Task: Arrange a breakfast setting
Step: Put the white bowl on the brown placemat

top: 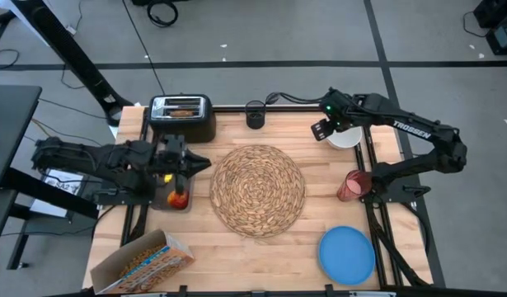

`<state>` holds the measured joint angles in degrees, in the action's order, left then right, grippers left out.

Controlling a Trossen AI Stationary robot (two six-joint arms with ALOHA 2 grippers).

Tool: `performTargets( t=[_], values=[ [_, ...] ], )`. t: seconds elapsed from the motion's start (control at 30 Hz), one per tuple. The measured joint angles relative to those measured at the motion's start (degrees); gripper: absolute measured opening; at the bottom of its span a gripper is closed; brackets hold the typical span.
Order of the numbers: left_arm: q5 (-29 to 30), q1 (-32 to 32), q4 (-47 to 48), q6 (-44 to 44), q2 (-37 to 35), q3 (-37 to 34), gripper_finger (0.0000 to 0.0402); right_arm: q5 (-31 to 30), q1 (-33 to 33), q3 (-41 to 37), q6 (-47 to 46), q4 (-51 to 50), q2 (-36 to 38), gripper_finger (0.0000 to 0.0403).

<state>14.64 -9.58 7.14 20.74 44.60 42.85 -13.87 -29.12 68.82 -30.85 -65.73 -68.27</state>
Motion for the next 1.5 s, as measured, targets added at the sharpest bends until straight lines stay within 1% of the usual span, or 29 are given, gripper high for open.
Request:
performTargets(
  t=[0.07, 0.17, 0.23, 0.3, 0.37, 0.43, 0.47, 0.6, 0.73, 0.8, 0.9, 1.03, 1.13, 1.37, 1.5],
  values=[
    [-0.5, 0.1, 3.9, 5.0, 0.5, 0.0, 0.0100, 0.0, 0.0, 0.0, 0.9, 1.7, 0.3, 0.0206],
    [-0.5, 1.5, 13.7, 15.9, 2.0, 0.0, 0.0139, 0.0, 0.0, 0.0, 1.6, 4.4, 0.7, 0.0212],
    [-0.4, 2.8, 21.5, 24.5, 3.4, 0.0, 0.0157, 0.0, 0.0, 0.0, 2.7, 5.6, 1.0, 0.0213],
    [-0.7, 4.2, 27.1, 31.3, 5.3, 0.0, 0.0163, 0.0, 0.0, 0.0, 3.5, 7.2, 1.2, 0.0213],
    [-2.3, 5.4, 31.1, 35.9, 7.6, 0.0, 0.0162, 0.3, 0.0, 0.0, 4.6, 8.3, 1.3, 0.0213],
    [-5.1, 6.3, 31.4, 38.5, 10.1, 0.0, 0.0156, 0.4, 0.0, 0.0, 6.0, 9.1, 1.4, 0.0213],
    [-6.8, 6.6, 31.3, 39.2, 11.2, 0.2, 0.0153, 0.4, 0.0, 0.0, 6.8, 9.3, 1.4, 0.0213],
    [-8.4, 8.3, 32.4, 39.4, 16.0, 3.3, 0.0142, 0.2, -1.0, 0.0, 9.8, 8.6, 1.4, 0.0213],
    [-9.2, 10.6, 35.1, 37.9, 19.8, 6.4, 0.0137, 1.4, -4.8, -0.4, 9.8, 3.2, 1.0, 0.0212],
    [-9.4, 11.4, 35.2, 36.8, 20.6, 7.6, 0.0135, 3.1, -7.1, -2.2, 10.3, 1.9, 0.6, 0.0212],
    [-9.4, 12.1, 35.0, 35.6, 20.8, 9.0, 0.0135, 5.0, -10.1, -6.5, 11.0, 2.7, -0.2, 0.0211],
    [-9.4, 12.0, 34.8, 35.6, 20.1, 9.9, 0.0134, 7.9, -13.2, -12.7, 10.4, 7.1, -2.2, 0.0211],
    [-9.4, 11.9, 34.8, 35.6, 19.8, 9.9, 0.0134, 7.2, -14.5, -15.7, 9.9, 8.7, -4.9, 0.0211],
    [-9.4, 11.5, 34.7, 35.6, 19.8, 9.9, 0.0134, 6.2, -16.5, -16.2, 10.4, 12.8, -13.4, 0.0203],
    [-9.4, 11.5, 34.7, 35.6, 19.8, 9.9, 0.0134, 6.0, -17.3, -16.2, 11.1, 13.6, -17.4, 0.0181]
  ],
)
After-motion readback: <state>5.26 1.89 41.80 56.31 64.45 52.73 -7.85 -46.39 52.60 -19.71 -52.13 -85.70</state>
